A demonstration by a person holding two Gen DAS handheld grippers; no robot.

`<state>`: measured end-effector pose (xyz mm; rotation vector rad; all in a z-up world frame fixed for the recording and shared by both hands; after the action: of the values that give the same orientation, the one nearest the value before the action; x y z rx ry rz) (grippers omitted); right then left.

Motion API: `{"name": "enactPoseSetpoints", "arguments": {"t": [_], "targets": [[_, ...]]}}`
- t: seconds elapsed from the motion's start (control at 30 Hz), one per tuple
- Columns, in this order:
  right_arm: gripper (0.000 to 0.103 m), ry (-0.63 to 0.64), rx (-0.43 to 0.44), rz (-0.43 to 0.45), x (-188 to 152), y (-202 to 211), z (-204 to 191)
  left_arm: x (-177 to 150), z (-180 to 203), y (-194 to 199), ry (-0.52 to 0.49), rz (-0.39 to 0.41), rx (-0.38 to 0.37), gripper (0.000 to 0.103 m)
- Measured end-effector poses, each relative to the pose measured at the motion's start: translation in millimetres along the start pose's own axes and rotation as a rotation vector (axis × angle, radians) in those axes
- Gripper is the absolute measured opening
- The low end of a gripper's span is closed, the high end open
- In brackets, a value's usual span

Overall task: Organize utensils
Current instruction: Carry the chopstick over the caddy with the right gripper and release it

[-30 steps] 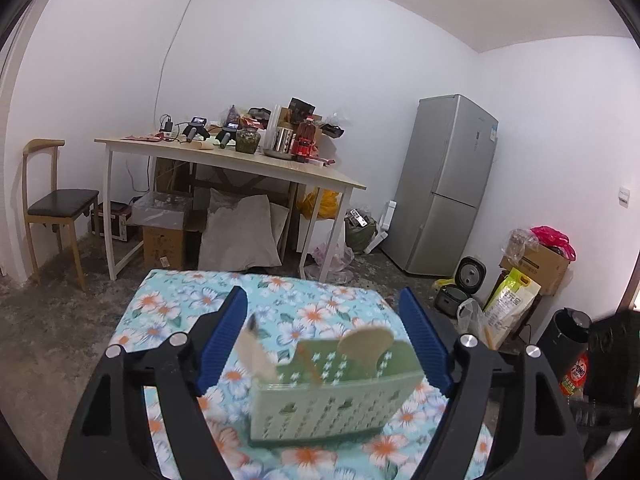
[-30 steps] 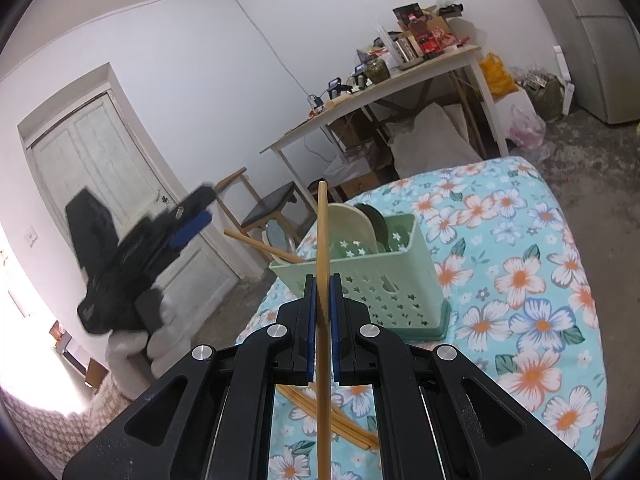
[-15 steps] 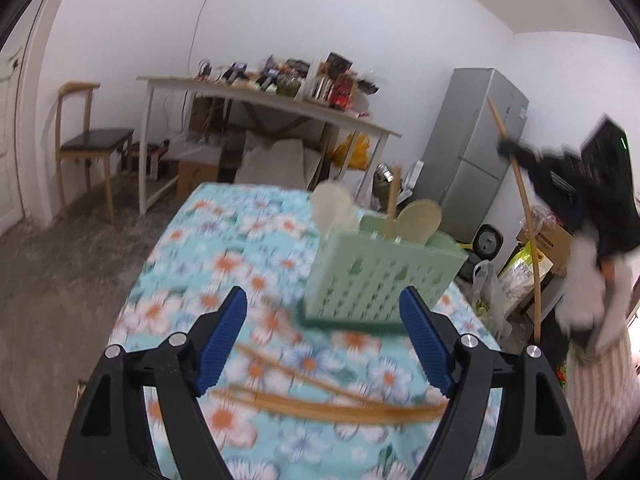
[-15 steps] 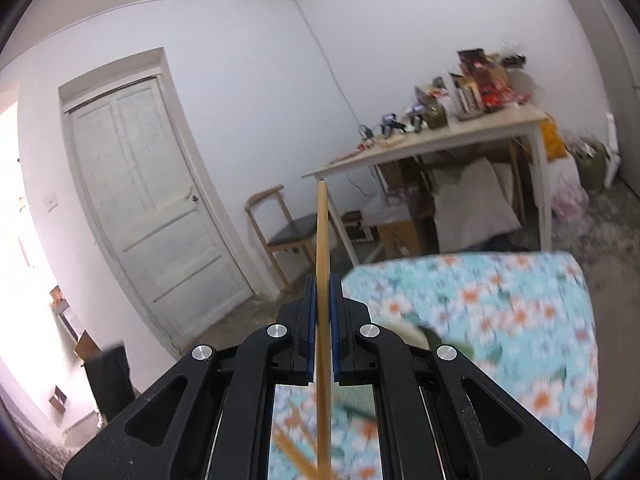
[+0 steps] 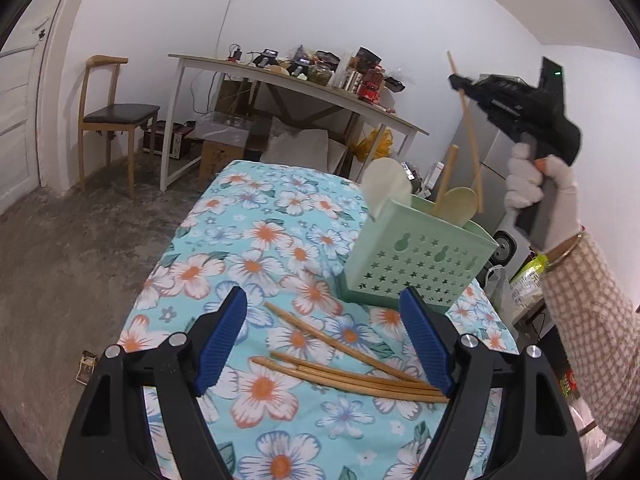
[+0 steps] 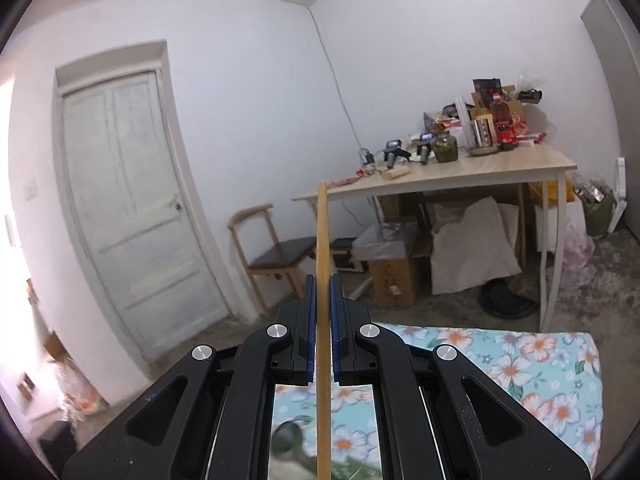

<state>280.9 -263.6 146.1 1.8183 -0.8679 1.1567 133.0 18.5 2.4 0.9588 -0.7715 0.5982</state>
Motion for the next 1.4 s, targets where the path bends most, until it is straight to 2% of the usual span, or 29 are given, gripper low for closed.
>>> {"name": "enactPoseSetpoints", "arguments": {"t": [0.1,0.33,0.87,1.03,1.1,1.17,1.23,1.4], "targets": [[0.005,0.032,-0.056,-0.032,-9.4,-22.5,1.3,-0.4,-5.8,0.4,0.008,0.001,0.007,0.076],[0.005,0.112,-0.130,-0.049,-19.9,-33.5,-4.5,-2.9,-13.7,-0.8,0.023,-0.003,0.010,0.076],[0.005,0.250,-0.160,-0.072,-39.9,-31.2,-19.6,-0.8,-16.0,-0.9,0.030,0.001,0.005,0.076],[0.006,0.283,-0.158,-0.084,-45.5,-16.5,-25.7,0.0,-12.3,-0.1,0.020,0.006,0.003,0.076],[0.009,0.283,-0.149,-0.085,-46.7,-5.7,-27.8,-0.3,-10.9,0.7,0.017,0.009,0.003,0.076],[0.019,0.282,-0.146,-0.080,-48.2,10.2,-29.8,-0.2,-10.1,1.9,0.016,0.010,0.001,0.076],[0.023,0.267,-0.143,-0.075,-49.8,28.9,-29.7,-0.5,-8.9,3.3,0.015,0.012,-0.002,0.076],[0.036,0.159,-0.135,-0.079,-64.1,81.9,-24.2,-1.2,-4.5,6.5,0.010,0.016,-0.010,0.076]]}}
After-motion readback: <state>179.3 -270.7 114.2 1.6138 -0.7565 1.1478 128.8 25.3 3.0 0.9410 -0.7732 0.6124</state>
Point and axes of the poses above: each gripper's, at about its wrist camera, not at the fingertips, and y roughly against the way its jaws point, z to its right, x to its top, the point moved 2 cm from there along -y, roughly the way its jaws point, and after that the axes turned 2 degrees about -x, right-handed, at the moved point
